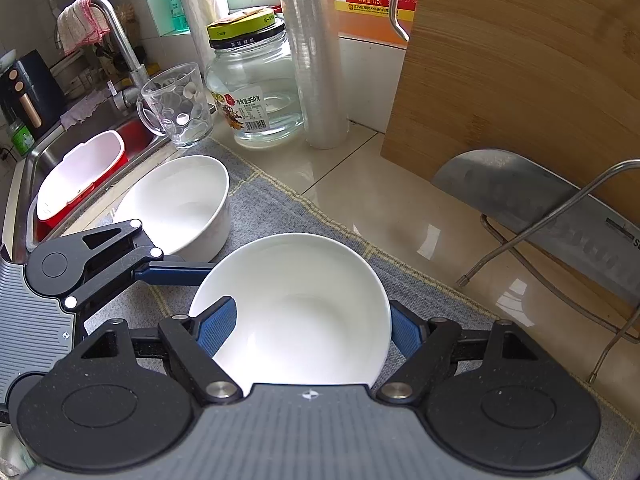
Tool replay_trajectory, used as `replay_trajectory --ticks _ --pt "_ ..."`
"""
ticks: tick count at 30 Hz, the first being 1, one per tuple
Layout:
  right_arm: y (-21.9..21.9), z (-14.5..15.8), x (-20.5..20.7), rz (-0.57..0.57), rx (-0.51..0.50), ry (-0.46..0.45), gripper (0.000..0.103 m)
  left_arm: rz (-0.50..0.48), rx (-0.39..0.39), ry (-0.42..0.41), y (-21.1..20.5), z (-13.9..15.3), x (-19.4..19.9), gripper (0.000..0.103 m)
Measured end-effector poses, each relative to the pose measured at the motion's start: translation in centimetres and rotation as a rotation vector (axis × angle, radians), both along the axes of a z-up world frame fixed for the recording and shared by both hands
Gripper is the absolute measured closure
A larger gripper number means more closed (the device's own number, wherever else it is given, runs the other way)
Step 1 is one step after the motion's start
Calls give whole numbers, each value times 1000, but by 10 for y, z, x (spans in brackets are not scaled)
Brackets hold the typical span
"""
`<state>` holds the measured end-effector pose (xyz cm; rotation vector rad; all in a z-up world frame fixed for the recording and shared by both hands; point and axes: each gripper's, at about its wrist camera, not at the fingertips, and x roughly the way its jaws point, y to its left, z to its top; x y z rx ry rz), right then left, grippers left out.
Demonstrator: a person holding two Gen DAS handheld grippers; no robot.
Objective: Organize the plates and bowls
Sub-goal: 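Lift the large bowl with the right tool and carry it toward another white bowl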
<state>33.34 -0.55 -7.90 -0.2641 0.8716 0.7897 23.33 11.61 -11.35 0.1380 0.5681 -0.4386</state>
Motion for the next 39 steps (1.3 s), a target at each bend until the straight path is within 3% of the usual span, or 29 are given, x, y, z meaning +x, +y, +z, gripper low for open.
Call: replay_trajectory --ticks 15,39 --pt "-10 8 -13 -25 22 27 18 -31 1 -22 -4 14 -19 14" --pt "-48 54 -105 -100 93 -24 18 -117 2 -64 -27 64 -97 14"
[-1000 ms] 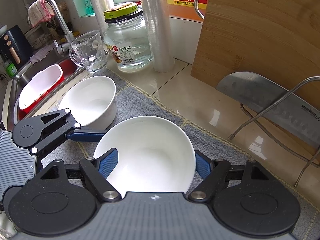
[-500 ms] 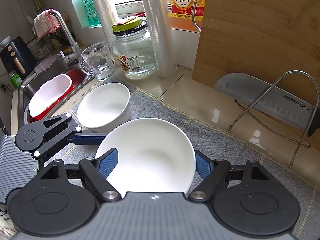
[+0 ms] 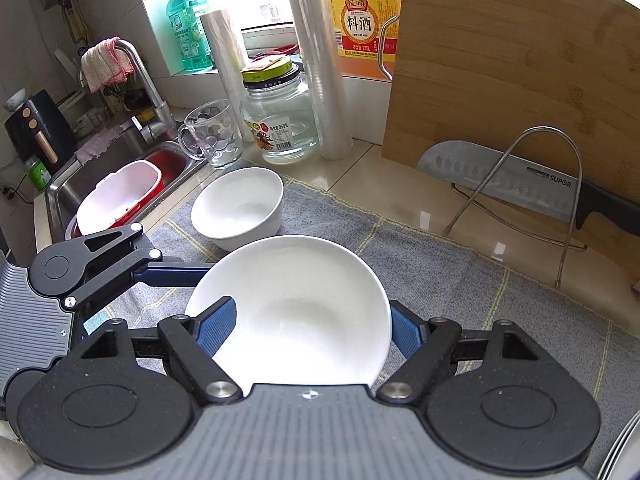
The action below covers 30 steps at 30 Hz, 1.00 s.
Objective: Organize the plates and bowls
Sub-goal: 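Lift the large bowl with the right tool and carry it toward another white bowl, then lower the held bowl into the other white bowl with the right tool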
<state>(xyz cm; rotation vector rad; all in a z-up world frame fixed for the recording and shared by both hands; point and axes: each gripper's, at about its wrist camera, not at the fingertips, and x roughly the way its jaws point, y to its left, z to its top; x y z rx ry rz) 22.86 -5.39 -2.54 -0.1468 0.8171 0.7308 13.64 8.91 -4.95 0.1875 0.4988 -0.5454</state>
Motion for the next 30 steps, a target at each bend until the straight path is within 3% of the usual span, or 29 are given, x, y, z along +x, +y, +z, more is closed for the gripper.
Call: replay_trajectory --ticks 17,30 --pt "-39 5 -60 -107 4 -34 18 -118 5 -10 -30 2 -36 14" --pt "-61 -8 -76 -163 1 -8 18 -167 24 33 -50 -11 -38 14"
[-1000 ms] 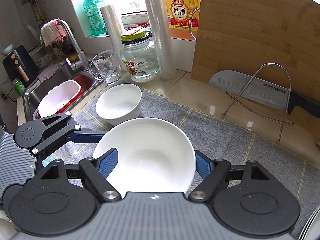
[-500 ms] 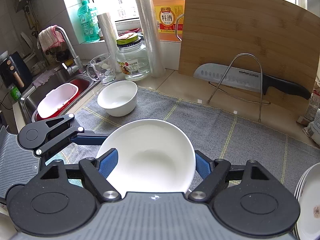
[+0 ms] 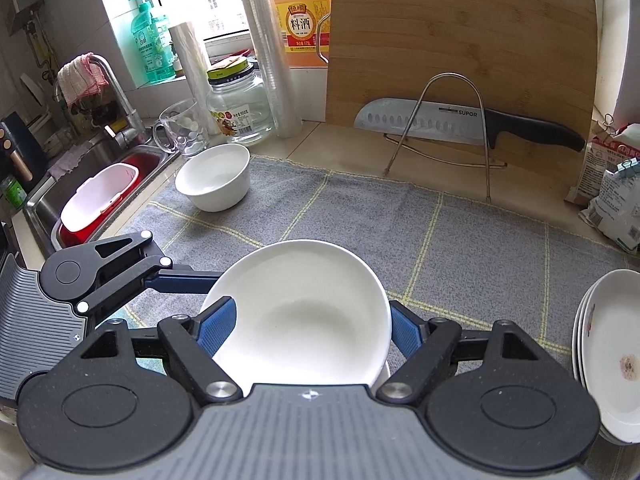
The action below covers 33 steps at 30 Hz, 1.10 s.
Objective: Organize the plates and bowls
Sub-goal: 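Lower the held bowl into the other white bowl with the right tool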
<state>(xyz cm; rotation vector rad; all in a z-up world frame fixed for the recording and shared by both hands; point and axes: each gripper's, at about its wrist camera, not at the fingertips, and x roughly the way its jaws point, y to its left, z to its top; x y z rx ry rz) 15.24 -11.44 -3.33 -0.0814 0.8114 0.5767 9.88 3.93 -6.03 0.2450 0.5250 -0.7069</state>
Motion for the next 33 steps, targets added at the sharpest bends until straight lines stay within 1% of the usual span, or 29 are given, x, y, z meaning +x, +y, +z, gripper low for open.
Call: replay_trajectory --ticks 12,33 --pt "-7 -17 -3 -19 6 50 18 -22 20 47 -5 -14 -4 14" --pt "-8 -28 -1 -29 -3 82 18 -40 31 75 -10 -17 0 14"
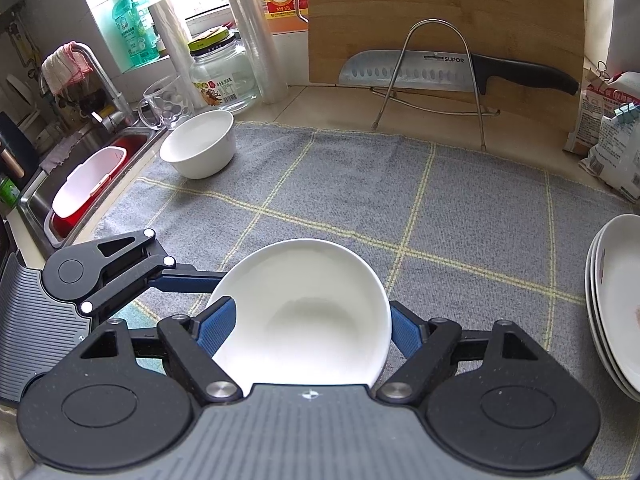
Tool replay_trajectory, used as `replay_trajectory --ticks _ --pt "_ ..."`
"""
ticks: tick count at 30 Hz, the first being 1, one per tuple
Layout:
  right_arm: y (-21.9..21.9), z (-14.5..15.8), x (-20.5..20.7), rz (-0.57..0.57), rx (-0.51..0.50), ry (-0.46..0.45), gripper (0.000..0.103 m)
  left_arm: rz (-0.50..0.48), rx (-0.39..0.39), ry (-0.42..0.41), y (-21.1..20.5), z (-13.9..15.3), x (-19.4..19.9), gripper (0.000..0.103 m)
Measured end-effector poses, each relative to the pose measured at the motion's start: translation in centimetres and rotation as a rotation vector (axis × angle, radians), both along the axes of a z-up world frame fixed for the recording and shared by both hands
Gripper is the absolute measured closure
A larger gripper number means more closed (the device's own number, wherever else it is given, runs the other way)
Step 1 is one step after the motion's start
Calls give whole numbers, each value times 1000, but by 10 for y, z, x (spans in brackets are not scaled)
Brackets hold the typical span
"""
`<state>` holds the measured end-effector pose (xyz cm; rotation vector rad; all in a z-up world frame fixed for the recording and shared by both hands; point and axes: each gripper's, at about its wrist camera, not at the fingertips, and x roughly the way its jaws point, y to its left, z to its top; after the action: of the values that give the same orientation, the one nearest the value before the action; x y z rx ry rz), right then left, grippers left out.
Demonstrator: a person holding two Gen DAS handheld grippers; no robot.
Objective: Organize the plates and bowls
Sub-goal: 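Lower the held bowl into the other white bowl with the right tool, then open the right tool and pull it back while moving the left tool toward a white bowl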
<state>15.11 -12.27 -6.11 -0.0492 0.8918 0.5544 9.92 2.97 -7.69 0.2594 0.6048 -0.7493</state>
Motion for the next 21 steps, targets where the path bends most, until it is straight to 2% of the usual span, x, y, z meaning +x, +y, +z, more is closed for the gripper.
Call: replay_trajectory --ticks 12,15,19,21 --pt "0 -2 2 2 0 5 17 -1 5 4 0 -2 0 14" --pt "0 -3 1 7 8 8 14 -1 11 3 -1 -4 -1 13" --pt "0 -2 -2 8 26 -12 3 -5 3 -2 1 -3 -3 10" --pt "0 2 -4 2 23 -34 0 -4 3 -7 2 -2 -5 10"
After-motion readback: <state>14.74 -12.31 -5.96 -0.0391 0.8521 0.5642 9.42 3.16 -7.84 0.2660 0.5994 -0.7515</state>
